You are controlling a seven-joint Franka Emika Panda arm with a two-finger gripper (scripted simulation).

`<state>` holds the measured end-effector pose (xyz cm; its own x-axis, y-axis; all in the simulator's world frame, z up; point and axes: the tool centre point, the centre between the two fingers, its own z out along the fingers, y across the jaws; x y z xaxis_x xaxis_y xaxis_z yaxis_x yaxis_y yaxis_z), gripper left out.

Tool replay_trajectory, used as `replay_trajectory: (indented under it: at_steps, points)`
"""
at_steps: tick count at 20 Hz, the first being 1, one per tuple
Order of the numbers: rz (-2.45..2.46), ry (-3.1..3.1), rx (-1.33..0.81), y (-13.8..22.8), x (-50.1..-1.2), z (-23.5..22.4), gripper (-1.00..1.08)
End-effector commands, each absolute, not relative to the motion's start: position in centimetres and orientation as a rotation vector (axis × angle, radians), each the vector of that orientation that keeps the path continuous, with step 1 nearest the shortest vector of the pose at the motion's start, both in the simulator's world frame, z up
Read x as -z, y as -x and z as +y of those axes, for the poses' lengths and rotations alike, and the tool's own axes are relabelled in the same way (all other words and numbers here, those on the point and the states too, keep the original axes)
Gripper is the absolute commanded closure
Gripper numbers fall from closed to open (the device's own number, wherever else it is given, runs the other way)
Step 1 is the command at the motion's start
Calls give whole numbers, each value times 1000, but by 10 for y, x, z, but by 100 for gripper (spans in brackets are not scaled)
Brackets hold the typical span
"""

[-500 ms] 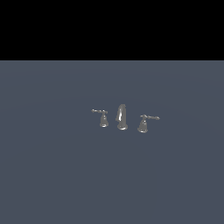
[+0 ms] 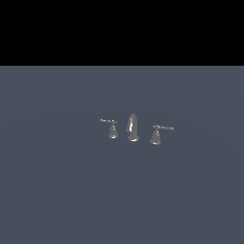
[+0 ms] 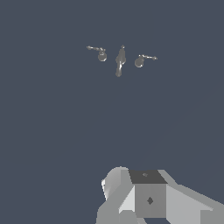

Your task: Turn on the faucet by rotating a designated handle.

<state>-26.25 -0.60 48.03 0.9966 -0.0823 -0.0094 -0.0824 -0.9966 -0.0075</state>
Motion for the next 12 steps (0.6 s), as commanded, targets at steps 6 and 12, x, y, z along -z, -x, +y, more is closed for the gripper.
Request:
replay_trajectory:
  at_steps: [6, 12]
  points:
    - [268, 3122, -15, 253, -460, 12, 108]
    - [448, 3101, -15, 237, -433, 34, 108]
